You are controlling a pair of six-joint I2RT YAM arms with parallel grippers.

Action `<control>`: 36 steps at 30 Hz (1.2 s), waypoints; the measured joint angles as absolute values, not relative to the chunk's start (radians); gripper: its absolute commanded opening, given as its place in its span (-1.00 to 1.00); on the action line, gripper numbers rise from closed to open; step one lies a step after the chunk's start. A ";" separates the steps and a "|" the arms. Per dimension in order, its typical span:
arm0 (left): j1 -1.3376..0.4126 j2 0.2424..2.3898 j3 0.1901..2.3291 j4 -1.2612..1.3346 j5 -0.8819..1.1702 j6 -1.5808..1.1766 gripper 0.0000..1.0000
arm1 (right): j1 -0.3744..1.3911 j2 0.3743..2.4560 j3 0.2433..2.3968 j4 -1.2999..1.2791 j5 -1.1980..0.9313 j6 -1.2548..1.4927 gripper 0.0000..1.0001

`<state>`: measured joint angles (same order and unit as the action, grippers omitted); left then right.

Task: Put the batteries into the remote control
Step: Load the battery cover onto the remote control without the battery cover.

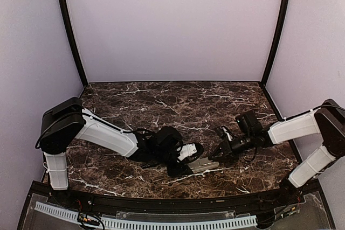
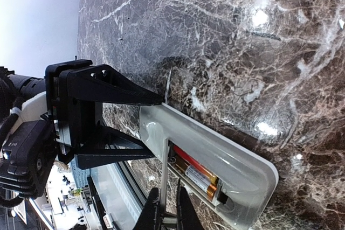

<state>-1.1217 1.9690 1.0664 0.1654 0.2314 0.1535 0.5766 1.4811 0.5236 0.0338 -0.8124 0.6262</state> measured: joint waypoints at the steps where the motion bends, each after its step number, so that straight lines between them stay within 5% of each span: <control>1: -1.122 1.969 1.067 0.164 0.229 0.154 -0.18 | 0.575 1.487 0.528 0.034 -0.813 0.627 -1.00; 30: -1.124 1.969 1.078 0.138 0.226 0.148 -0.19 | 0.583 1.540 0.562 0.037 -0.795 0.690 -1.00; 36: -1.124 1.969 1.084 0.124 0.226 0.137 0.03 | 0.606 1.509 0.529 0.083 -0.733 0.728 -1.00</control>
<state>-1.1244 1.9690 1.0843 0.1242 0.2260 0.1368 0.6056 1.5085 0.5293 0.0830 -0.7326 0.7277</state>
